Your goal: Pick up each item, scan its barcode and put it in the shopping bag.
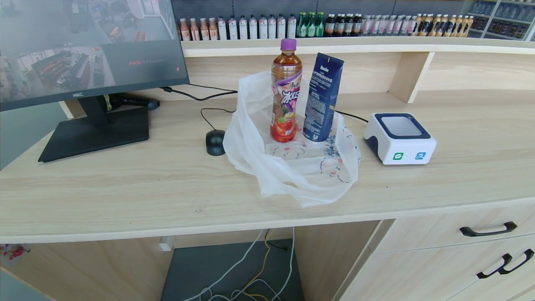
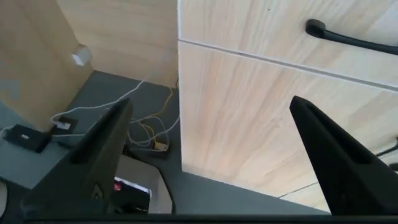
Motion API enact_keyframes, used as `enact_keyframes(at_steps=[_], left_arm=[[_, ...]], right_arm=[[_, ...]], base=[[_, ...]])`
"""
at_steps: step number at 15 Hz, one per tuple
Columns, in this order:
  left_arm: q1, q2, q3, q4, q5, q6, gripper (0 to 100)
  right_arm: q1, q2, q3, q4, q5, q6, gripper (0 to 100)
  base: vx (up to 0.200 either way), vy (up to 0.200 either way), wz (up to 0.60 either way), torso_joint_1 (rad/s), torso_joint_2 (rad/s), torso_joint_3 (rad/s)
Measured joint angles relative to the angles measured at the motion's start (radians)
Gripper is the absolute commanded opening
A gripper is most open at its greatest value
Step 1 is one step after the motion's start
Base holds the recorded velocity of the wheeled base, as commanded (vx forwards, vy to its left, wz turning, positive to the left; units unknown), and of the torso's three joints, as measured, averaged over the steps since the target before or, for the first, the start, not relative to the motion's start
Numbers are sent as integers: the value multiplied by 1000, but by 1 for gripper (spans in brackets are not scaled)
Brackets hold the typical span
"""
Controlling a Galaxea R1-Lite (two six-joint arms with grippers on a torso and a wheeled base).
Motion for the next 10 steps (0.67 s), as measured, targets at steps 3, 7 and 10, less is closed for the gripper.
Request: enact_keyframes(at_steps=[3,7,10], left_arm=[[0,0,0,0,0,0,100],[0,0,0,0,0,-1,100],[0,0,0,0,0,-2,100]], right_arm=[[-143,-31,-1,3,1,-2,100],[-171,-142,-1,3,5,0,100],[-166,-201,12,-58,21,4,100]], base=[[0,0,0,0,0,0],[0,0,0,0,0,0],[0,0,0,0,0,0]])
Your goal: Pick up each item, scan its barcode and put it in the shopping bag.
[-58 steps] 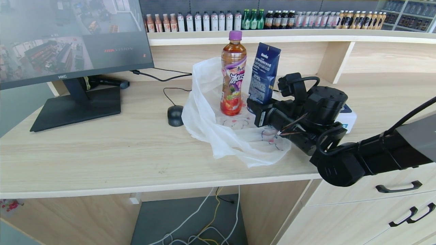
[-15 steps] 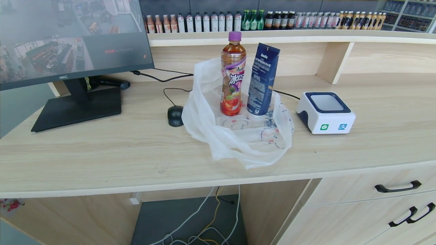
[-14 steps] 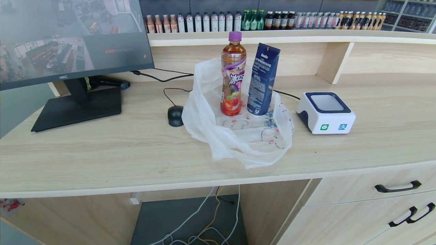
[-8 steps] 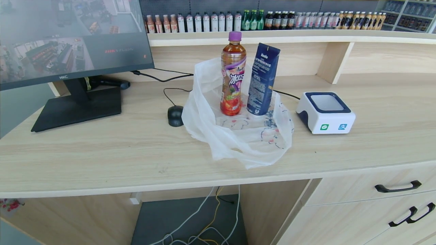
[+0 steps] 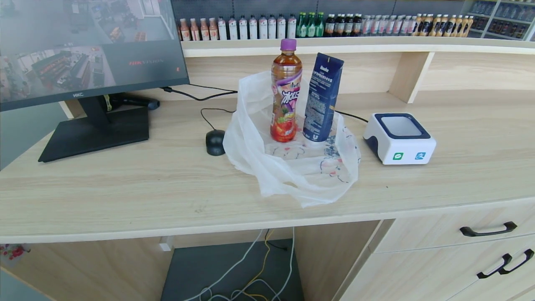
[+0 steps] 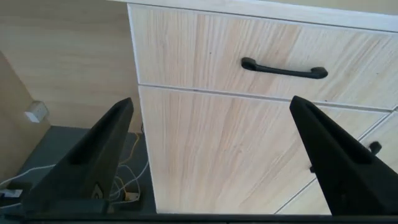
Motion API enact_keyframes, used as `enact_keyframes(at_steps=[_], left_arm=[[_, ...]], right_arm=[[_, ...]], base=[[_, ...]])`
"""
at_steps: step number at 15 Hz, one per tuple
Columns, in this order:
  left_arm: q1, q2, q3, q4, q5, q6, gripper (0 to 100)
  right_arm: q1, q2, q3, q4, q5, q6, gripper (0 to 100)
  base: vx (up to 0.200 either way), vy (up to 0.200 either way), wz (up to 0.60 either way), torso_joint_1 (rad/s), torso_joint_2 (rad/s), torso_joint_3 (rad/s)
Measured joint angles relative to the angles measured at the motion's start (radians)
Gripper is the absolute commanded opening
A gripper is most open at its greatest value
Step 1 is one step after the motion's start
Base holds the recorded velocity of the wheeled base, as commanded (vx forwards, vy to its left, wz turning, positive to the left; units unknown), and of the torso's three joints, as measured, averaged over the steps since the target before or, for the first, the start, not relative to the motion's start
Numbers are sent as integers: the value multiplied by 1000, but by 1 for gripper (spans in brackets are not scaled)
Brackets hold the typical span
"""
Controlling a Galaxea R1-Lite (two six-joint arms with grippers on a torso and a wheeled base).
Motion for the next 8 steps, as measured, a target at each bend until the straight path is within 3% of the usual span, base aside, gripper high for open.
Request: enact_keyframes(at_steps=[2,4,6,8], left_arm=[[0,0,0,0,0,0,100],[0,0,0,0,0,0,100],[0,0,0,0,0,0,100],[0,0,0,0,0,-1,100]], right_arm=[[0,-14,3,-10,0,1,100],[1,-20,4,64,-4,9,100],[1,-20,4,64,-24,90,100],[1,-20,4,66,-29,103,100]], base=[[0,0,0,0,0,0],[0,0,0,0,0,0],[0,0,0,0,0,0],[-200,0,0,0,0,7]])
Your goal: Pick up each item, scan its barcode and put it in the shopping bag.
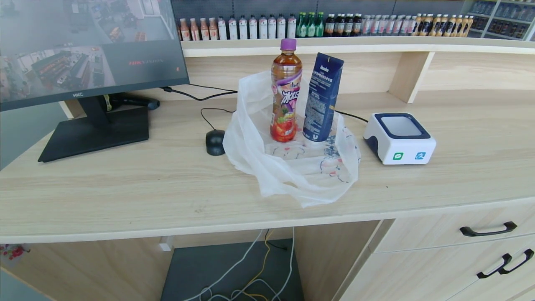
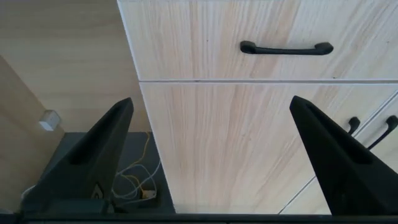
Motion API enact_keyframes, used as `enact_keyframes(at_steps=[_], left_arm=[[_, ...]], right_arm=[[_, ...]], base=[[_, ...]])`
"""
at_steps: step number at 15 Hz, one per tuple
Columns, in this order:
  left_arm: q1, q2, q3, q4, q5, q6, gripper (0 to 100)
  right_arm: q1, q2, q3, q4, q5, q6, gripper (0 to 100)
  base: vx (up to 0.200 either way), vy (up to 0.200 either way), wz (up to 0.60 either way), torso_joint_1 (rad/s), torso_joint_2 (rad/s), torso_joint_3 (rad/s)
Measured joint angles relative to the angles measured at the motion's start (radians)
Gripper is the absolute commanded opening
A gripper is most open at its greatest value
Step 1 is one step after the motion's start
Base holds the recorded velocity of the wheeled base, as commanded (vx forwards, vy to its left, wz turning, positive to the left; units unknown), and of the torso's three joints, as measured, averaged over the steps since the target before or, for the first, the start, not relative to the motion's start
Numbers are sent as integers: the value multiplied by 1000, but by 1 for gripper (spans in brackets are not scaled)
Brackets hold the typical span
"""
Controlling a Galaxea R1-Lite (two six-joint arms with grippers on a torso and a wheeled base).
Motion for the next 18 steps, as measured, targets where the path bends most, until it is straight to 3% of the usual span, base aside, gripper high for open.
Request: enact_keyframes(at_steps=[2,10,18], left_arm=[[0,0,0,0,0,0,100],[1,0,0,0,0,-2,100],[1,0,0,0,0,-8,100]], right_arm=[[0,0,0,1,0,0,100],[0,0,0,0,0,1,100],[0,0,0,0,-1,1,100]], base=[[-200,0,0,7,2,-2],[0,0,0,0,0,0],[0,-200,0,3,2,2]])
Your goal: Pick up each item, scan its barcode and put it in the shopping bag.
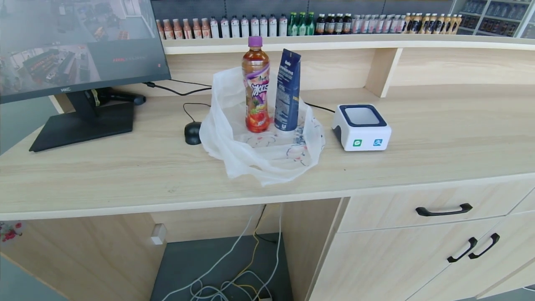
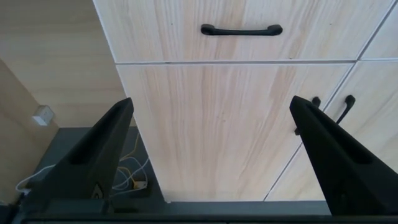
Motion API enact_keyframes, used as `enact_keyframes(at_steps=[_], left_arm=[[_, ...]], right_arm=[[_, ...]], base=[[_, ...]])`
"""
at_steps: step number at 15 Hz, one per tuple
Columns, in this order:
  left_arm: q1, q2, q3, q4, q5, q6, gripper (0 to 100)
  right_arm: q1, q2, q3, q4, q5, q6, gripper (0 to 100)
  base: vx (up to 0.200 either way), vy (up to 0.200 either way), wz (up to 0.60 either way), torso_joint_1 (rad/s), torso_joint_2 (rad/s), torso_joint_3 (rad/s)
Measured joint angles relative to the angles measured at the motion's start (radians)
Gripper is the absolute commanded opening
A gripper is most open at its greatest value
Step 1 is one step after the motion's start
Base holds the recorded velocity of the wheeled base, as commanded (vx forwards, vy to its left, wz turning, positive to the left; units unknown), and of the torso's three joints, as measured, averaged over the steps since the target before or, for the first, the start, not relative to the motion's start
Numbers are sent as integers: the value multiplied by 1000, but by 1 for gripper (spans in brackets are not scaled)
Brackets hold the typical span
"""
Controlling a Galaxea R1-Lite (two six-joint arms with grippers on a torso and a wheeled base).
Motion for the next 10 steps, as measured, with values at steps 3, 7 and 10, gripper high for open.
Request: enact_keyframes(at_steps=[3,7,10], left_arm=[[0,0,0,-1,0,0,100],[0,0,0,-1,0,-1,100],[0,0,0,-1,0,-1,100]], right_arm=[[0,0,0,0,0,0,100],[0,0,0,0,1,1,100],[0,0,0,0,1,0,100]], base=[[0,-200,0,2,4,1],[0,-200,0,1,2,2],[0,-200,0,1,5,2]])
